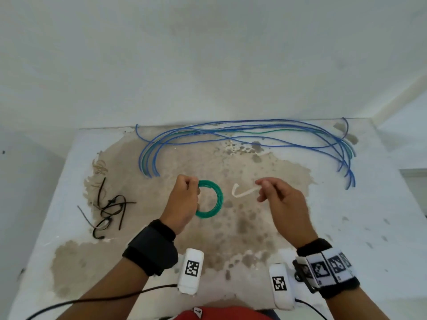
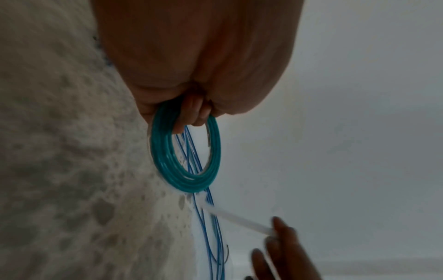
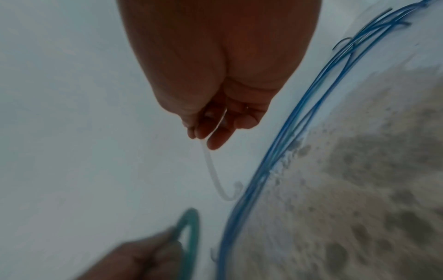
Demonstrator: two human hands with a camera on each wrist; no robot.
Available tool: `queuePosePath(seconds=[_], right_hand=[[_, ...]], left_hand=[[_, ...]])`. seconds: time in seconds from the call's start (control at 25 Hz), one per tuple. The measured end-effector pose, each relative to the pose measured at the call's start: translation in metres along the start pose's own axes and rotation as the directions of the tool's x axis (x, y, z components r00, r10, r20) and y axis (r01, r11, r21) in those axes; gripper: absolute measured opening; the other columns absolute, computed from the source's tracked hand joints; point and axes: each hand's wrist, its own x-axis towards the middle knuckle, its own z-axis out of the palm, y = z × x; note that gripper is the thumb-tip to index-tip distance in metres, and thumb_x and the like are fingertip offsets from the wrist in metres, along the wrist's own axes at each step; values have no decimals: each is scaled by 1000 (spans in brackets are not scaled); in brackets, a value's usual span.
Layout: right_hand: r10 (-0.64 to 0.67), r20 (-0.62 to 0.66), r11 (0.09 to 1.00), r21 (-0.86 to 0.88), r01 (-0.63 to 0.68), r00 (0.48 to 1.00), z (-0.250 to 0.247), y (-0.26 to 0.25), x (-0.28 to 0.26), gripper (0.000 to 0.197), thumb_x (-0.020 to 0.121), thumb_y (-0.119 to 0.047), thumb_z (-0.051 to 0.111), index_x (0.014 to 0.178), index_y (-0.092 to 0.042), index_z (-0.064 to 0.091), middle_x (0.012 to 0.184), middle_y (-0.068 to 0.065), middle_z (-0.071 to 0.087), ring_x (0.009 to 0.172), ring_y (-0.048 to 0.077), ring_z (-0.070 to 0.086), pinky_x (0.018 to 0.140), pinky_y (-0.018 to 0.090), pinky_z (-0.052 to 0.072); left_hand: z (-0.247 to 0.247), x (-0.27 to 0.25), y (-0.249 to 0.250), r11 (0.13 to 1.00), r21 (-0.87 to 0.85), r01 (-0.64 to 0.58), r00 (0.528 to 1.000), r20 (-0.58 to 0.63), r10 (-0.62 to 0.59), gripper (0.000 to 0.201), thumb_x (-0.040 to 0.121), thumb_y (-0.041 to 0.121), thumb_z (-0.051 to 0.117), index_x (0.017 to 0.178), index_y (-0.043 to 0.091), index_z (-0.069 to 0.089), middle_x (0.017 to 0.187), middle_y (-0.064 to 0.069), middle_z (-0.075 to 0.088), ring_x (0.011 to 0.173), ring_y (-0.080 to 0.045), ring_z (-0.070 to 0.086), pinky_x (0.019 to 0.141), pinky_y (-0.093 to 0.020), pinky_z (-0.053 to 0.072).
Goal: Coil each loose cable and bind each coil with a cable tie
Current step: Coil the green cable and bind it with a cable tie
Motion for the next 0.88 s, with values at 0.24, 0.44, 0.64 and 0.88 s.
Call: queuePosePath(seconds=[0.24,0.44,0.64,0.88], right_hand=[[-87,200,987,148,58,976,-73,-11,7,23,105,-21,52,95,-24,73,71,7,68,62,12,59,66,22,48],[-166,143,986,20,165,976,-89,8,16,19,102,-21,57,101,-28,74,78,-13,69,80,7,67,71,10,46],[-361,94,928,-62,367,928,-97,11,15,19,101,-28,57,107,-25,75,90,-16,68,82,5,64,69,16,47],[-485,89,861,-122,493,870,-105,8,22,18,100,-25,60,110,-22,75,92,-14,68,83,-4,58,71,9,42]], left_hand=[[93,-9,26,996,39,-77,997,-17,78,19,107,33,40,96,18,46,86,-4,56,62,-18,49,64,-39,47],[135,-21,38,993,59,-98,994,-34,101,28,105,43,41,95,18,48,83,-2,58,66,-18,51,70,-43,48],[149,-19,44,997,25,-74,996,-43,75,22,104,39,44,98,18,49,82,-2,57,66,-17,50,70,-42,47],[158,-16,56,998,-57,-11,1000,25,12,28,106,29,43,97,9,59,72,0,49,54,-12,42,62,-36,42]])
